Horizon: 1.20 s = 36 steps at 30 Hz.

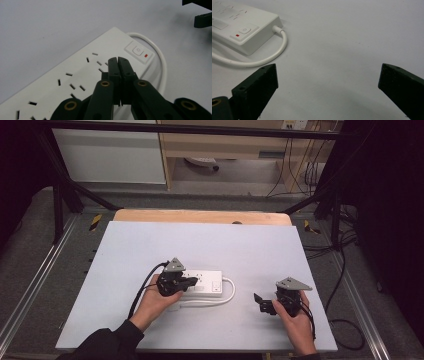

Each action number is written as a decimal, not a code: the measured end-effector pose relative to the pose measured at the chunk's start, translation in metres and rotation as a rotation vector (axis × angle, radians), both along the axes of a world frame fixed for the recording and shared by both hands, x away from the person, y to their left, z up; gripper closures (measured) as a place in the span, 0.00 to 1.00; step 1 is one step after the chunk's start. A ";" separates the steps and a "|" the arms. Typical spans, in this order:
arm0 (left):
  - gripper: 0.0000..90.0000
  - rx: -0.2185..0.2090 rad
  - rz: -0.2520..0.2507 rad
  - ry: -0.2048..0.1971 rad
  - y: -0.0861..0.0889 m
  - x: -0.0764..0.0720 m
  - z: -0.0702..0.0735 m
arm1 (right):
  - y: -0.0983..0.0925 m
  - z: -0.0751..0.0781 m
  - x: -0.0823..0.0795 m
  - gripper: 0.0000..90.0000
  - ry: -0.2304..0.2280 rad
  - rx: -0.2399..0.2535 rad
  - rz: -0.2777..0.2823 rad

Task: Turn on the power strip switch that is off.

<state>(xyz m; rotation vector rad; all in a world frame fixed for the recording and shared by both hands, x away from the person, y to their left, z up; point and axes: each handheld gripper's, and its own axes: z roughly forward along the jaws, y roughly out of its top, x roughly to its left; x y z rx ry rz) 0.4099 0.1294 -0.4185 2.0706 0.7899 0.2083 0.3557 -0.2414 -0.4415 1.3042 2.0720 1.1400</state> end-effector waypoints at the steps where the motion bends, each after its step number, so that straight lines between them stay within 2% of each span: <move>1: 1.00 0.000 0.000 0.001 0.001 0.000 0.000 | 0.000 0.000 0.000 0.03 -0.001 -0.001 0.000; 12: 1.00 0.041 -0.001 0.028 0.010 0.003 -0.005 | 0.000 0.000 0.000 0.03 -0.002 -0.006 0.002; 23: 1.00 0.076 -0.015 0.032 0.012 0.004 -0.010 | 0.000 0.000 0.000 0.03 -0.001 -0.005 0.001; 36: 1.00 0.082 -0.017 0.031 0.013 0.004 -0.010 | 0.000 0.000 0.000 0.03 0.000 -0.006 0.000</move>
